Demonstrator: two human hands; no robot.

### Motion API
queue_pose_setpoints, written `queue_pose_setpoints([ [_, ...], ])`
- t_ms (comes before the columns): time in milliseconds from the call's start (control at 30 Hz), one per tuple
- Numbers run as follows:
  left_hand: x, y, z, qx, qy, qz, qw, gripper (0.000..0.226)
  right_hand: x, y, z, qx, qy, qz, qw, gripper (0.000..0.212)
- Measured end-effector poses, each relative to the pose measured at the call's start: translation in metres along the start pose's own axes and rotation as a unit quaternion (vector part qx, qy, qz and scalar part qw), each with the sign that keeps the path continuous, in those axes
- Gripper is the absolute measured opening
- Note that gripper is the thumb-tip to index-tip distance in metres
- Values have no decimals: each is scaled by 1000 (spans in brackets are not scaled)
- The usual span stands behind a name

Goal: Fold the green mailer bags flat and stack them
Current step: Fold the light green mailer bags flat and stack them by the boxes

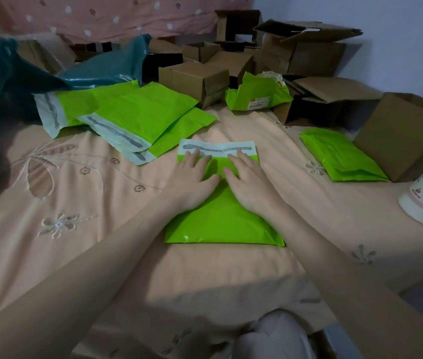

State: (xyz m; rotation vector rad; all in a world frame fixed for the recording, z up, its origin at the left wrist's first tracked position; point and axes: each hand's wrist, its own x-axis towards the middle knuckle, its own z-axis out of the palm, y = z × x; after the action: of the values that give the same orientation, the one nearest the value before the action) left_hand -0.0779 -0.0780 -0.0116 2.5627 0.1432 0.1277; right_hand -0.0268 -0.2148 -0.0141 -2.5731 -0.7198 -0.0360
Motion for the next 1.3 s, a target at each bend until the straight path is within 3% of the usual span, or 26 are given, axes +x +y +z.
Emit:
queue_pose_setpoints([
  [67, -6, 0, -8, -75, 70, 13, 995, 50, -6, 2, -5, -10, 96, -29, 995, 41],
  [133, -12, -2, -18, -84, 112, 16, 990, 43, -11, 6, -14, 1, 133, -16, 991, 35],
  [400, -24, -25, -39, -101, 96, -80, 987, 45, -21, 26, -29, 58, 56, 105, 991, 44],
  [700, -21, -33, -33, -271, 71, -134, 951, 63, -29, 20, -25, 152, 67, 115, 979, 62],
  [933, -19, -32, -35, -191, 63, -159, 967, 70, -28, 19, -30, 227, 62, 156, 959, 69],
  [1000, -19, -31, -37, -160, 55, -154, 973, 61, -25, 20, -28, 251, 57, 168, 952, 70],
  [1100, -19, -29, -38, -154, 49, -130, 978, 29, -20, 26, -24, 274, 67, 165, 945, 60],
  [1200, -21, -28, -38, -303, 49, -118, 944, 6, -19, 23, -29, 338, 107, 149, 923, 39],
  [1300, -21, -27, -37, -449, 3, -114, 886, 26, -18, 16, -33, 386, 143, 106, 905, 29],
])
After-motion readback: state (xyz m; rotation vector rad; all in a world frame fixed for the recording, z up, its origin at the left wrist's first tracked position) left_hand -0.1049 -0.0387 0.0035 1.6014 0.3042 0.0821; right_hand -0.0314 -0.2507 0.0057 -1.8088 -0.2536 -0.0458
